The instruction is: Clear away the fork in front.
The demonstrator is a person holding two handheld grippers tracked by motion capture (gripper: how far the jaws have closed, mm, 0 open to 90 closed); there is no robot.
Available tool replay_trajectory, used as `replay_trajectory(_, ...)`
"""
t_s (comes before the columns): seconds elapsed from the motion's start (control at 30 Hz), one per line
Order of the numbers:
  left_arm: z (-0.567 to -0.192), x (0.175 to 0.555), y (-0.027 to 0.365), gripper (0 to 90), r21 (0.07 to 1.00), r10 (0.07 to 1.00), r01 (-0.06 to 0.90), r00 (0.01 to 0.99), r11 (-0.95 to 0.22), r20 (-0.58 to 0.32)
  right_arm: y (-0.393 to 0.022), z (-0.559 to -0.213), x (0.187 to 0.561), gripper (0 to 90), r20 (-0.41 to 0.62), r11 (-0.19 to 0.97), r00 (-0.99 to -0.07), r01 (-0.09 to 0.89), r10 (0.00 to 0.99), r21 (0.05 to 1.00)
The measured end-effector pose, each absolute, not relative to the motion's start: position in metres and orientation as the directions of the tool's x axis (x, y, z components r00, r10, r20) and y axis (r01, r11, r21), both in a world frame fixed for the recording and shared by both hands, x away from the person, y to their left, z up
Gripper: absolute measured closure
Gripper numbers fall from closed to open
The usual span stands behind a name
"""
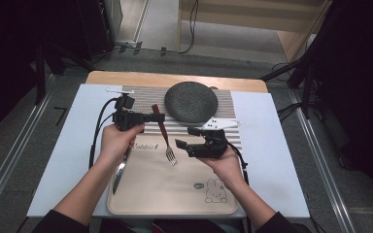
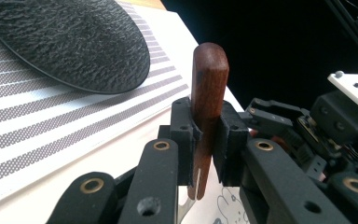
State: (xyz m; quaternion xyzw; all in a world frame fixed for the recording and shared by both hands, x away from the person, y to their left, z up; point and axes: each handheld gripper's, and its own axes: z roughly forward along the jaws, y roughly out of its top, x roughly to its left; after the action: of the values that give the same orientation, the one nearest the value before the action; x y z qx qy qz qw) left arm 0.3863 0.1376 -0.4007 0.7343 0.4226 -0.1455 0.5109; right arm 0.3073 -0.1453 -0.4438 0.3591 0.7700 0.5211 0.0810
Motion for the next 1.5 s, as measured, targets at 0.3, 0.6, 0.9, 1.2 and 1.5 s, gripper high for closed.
replay_trajectory(0.3,-0.399,0.38,0.144,80.4,0.606,0.434,0.776,0.613,-0.174,-0.661,-0.159,-0.448,0.306,25.3,0.235,0.247,-0.735,0.482,0.636,0.841)
replay_trajectory(0.6,-0.398,0.371,0.147,80.5,0.593,0.406,0.767,0.636,-0.243,-0.656,-0.177,-0.454,0.298,25.3,0.226,0.254,-0.732,0.482,0.643,0.838)
replay_trajectory(0.9,-0.399,0.362,0.148,80.5,0.586,0.389,0.754,0.656,-0.297,-0.647,-0.193,-0.457,0.291,25.3,0.227,0.24,-0.722,0.482,0.654,0.843)
replay_trajectory(1.2,-0.402,0.354,0.151,80.4,0.55,0.369,0.748,0.663,-0.371,-0.652,-0.208,-0.458,0.282,25.3,0.213,0.245,-0.716,0.479,0.665,0.843)
replay_trajectory(1.5,-0.419,0.357,0.154,80.1,0.538,0.42,0.764,0.645,-0.356,-0.638,-0.222,-0.461,0.27,25.0,0.215,0.232,-0.705,0.48,0.676,0.846)
